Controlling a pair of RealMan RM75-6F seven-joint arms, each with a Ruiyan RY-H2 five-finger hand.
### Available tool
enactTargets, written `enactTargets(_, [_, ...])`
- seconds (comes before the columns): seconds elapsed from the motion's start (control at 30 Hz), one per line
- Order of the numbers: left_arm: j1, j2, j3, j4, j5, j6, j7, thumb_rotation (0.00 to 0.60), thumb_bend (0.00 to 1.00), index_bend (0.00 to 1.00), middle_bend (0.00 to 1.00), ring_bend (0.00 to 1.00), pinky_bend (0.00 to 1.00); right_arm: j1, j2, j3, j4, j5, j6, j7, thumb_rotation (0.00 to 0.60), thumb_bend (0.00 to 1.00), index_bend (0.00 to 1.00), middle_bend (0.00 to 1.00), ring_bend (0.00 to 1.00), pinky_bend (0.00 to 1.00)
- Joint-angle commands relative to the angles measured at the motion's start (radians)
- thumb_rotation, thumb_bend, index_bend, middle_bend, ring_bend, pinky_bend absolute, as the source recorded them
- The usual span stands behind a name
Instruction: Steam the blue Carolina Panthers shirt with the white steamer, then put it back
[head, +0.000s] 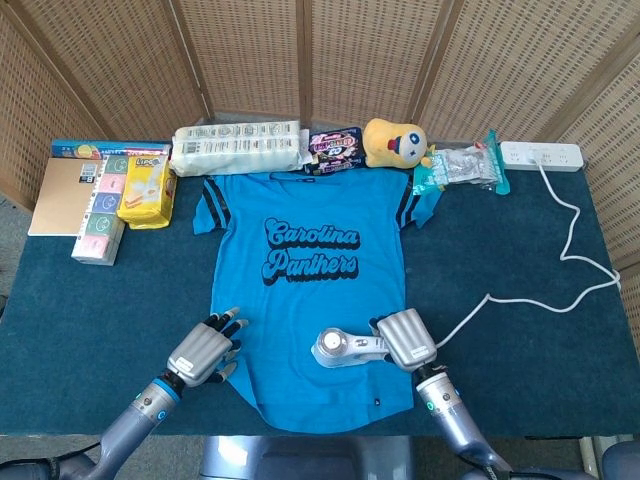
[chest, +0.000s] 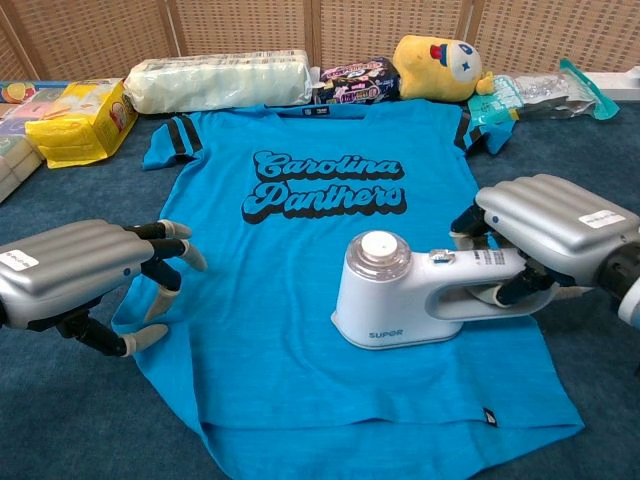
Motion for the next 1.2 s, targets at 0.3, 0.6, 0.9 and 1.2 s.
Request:
enactTargets(0.3, [0.003,-0.001,0.004,-0.002,-0.004,0.000,0.006,0.523,0.44,0.63,0.21,0.07,0.20,0.007,0.004,0.078,0.016,0.033,0.012,0.032,0.600,0.33,0.67,0.69,0.72,0.71])
enactTargets(0.6, [0.003,-0.004,0.008,-0.005,-0.008,-0.007,0.009,0.513,0.44,0.63,0.21,0.07,0.20,0.021,0.020,0.178,0.029,0.112,0.014,0.059,0.600,0.33,0.67,0.69,0.73,0.72])
enactTargets(0.9, [0.003,-0.004,0.004,-0.005,-0.015,-0.007,0.014,0.517,0.44,0.63,0.21,0.07,0.20,0.037,0.015,0.262,0.091,0.195,0.007,0.109,0.600,0.33,0.67,0.69,0.74,0.73])
enactTargets(1.2, [0.006,0.002,0.004,-0.014,-0.020,-0.001,0.022,0.527,0.44,0.63,0.21,0.07,0.20,0.081,-0.003,0.364,0.217,0.277,-0.010,0.160,0.600,0.33,0.67,0.69,0.74,0.73])
